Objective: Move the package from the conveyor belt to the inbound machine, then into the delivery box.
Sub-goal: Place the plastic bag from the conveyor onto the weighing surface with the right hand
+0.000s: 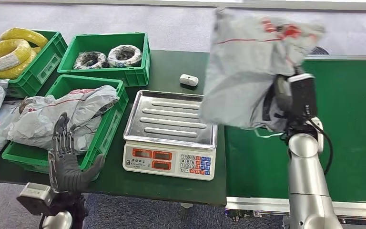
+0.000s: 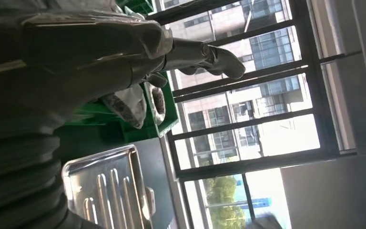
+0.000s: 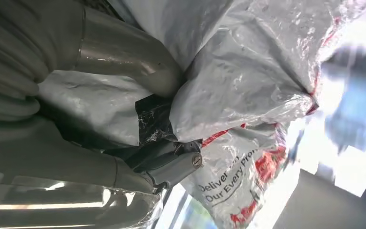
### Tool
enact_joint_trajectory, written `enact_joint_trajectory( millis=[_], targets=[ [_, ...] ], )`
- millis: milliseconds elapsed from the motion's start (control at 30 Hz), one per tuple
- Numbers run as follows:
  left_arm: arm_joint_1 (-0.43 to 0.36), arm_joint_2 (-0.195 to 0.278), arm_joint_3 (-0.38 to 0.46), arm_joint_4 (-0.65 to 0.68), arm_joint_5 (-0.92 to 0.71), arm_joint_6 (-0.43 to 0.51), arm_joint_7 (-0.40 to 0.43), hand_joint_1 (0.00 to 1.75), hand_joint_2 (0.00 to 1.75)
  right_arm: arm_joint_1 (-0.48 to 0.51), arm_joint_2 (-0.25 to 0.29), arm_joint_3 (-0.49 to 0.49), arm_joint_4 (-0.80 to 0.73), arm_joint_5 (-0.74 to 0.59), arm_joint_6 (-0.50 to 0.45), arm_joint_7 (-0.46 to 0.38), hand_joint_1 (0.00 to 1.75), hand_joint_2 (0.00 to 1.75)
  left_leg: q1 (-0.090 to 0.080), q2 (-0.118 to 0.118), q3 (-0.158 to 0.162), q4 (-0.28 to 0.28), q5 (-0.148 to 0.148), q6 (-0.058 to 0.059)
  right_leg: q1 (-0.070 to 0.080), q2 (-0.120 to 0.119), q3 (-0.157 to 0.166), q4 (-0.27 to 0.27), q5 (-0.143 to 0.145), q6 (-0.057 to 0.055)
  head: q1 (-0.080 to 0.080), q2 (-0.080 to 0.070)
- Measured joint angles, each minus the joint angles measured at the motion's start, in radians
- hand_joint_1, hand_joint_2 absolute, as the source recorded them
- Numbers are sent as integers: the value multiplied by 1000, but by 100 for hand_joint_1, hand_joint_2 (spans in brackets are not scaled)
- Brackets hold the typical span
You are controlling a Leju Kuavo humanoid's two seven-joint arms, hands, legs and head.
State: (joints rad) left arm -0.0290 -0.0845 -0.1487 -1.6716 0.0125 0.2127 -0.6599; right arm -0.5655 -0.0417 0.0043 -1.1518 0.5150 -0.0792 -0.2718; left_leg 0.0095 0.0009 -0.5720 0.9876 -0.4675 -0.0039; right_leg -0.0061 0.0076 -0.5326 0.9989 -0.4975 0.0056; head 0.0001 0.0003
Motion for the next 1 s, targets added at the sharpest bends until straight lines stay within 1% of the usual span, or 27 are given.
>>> enact_joint_trajectory(
  millis=[33,67,100,200,233,333,367,467,633,833,1000],
  targets=[
    [-43,1,5,25,7,-13,11,0,175,-26,9,37,31,-2,91,-3,175,175,0,-2,0,0,2,0,0,-2,0,0,0,0,0,0],
    [-82,2,11,53,12,-23,21,0,175,-53,18,69,69,-4,150,-14,175,175,0,-4,-1,0,4,0,0,-4,0,1,1,0,0,0],
    [-120,2,17,83,17,-32,30,0,175,-80,28,98,112,-5,189,-27,175,175,0,-7,-2,0,5,0,0,-7,0,1,1,0,0,0],
    [-221,8,35,174,35,-50,58,0,175,-157,57,167,242,3,265,-54,175,175,0,-11,-4,0,7,0,0,-10,-1,2,2,0,0,0],
    [-251,10,40,203,40,-54,67,0,175,-178,68,189,282,11,284,-58,142,175,0,-11,-4,0,7,0,0,-10,-1,2,2,0,0,0],
    [-324,17,50,277,49,-62,80,0,175,-225,101,250,383,40,318,-69,14,175,0,-11,-5,0,7,0,0,-9,-2,2,2,0,0,0],
    [-342,19,52,298,50,-62,82,0,175,-240,111,269,414,50,322,-69,3,175,0,-11,-6,0,7,0,0,-9,-3,2,2,0,0,0],
    [-379,23,59,344,49,-52,90,0,175,-279,142,316,496,76,305,-41,0,175,0,-11,-8,0,7,0,0,-9,-5,2,2,0,0,0],
    [-391,31,70,365,34,-30,117,0,175,-315,166,341,575,88,210,46,0,175,0,-11,-9,1,7,0,0,-9,-7,2,2,0,0,0],
    [-396,45,68,375,-29,-16,171,0,175,-320,153,341,610,81,162,55,0,175,0,-11,-9,1,7,0,0,-9,-8,2,2,0,0,0],
    [-410,54,16,391,-166,-5,242,0,175,-318,133,316,616,70,44,71,0,175,0,-11,-9,1,7,0,0,-9,-7,2,3,1,0,0]
  ],
)
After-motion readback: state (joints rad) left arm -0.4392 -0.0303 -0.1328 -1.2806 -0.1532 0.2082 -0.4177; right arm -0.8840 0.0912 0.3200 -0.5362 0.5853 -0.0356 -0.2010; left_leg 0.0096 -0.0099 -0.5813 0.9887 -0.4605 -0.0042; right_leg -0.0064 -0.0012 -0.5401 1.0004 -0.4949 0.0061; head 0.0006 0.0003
